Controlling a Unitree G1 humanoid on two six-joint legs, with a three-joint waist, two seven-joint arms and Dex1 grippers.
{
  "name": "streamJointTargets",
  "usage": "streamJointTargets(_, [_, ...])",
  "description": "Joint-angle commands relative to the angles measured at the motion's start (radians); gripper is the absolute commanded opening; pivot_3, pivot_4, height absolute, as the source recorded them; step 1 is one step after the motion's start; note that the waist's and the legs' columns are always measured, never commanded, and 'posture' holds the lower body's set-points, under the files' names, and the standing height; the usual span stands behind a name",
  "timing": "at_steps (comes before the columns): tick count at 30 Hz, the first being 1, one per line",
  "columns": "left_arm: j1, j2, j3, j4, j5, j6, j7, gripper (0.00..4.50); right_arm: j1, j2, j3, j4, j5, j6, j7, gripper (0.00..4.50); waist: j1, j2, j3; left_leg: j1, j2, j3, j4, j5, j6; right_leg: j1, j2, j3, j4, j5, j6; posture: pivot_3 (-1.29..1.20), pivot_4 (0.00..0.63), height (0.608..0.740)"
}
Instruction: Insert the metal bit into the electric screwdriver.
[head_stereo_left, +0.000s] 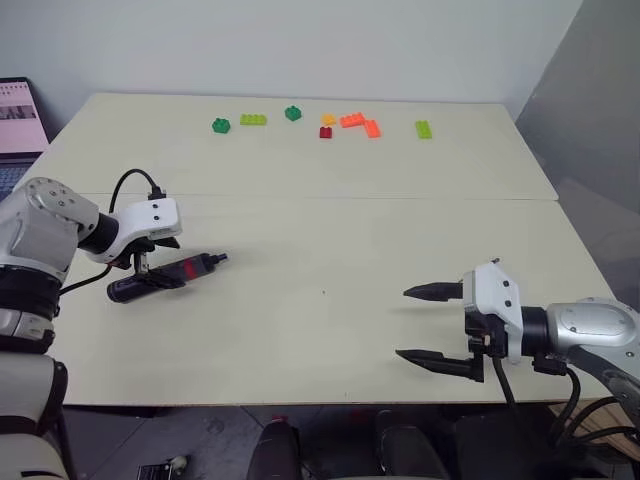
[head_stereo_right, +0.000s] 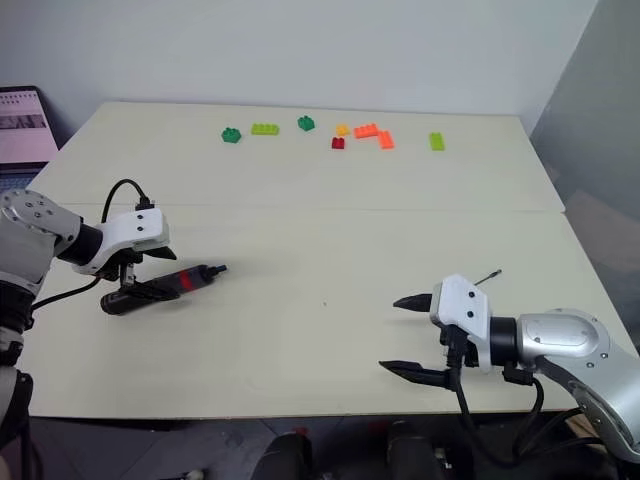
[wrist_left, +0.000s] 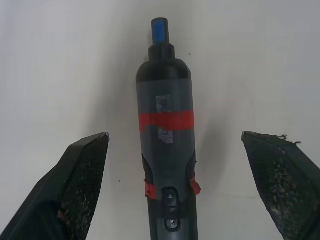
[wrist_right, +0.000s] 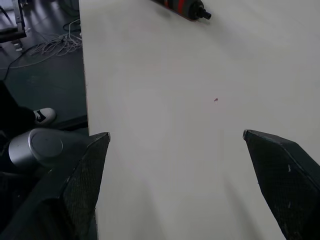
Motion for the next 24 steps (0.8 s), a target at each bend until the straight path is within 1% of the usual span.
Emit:
streamJointTargets(1, [-0.036, -0.017, 0.008, 0.010, 0.017, -0.004, -0.015, 4.43, -0.018, 0.016, -0.002, -0.031, 0.006, -0.002, -0.032, 4.50, 0.000, 0.000, 0.000, 0.000, 0.000, 0.000, 0.000, 0.000, 0.000, 0.000, 0.000, 0.000, 0.000, 0.000, 0.000, 0.00, 0.150, 0.740])
streamJointTargets(8, [-0.053, -0.059, 0.008, 0.052, 0.055, 0.001, 0.013, 4.43, -0.041, 0.052, -0.030, -0.004, 0.040, 0.016, -0.073, 4.50, 0.000, 0.000, 0.000, 0.000, 0.000, -0.001, 0.001, 0.000, 0.000, 0.001, 0.000, -0.001, 0.000, 0.000, 0.000, 0.00, 0.150, 0.740])
streamJointTargets(18, [-0.063, -0.102, 0.005, 0.092, 0.079, -0.010, 0.030, 4.43, -0.061, 0.065, -0.088, 0.015, 0.111, -0.011, -0.054, 4.50, 0.000, 0.000, 0.000, 0.000, 0.000, -0.003, 0.001, 0.000, 0.000, 0.002, 0.000, -0.003, 0.001, 0.000, 0.000, 0.00, 0.150, 0.740])
streamJointTargets(24, [-0.063, -0.108, 0.006, 0.104, 0.093, -0.027, 0.026, 4.43, -0.083, 0.075, -0.110, 0.027, 0.128, -0.018, -0.062, 4.50, 0.000, 0.000, 0.000, 0.000, 0.000, -0.004, 0.001, 0.000, 0.000, 0.003, 0.000, -0.004, 0.001, 0.000, 0.000, 0.00, 0.150, 0.740])
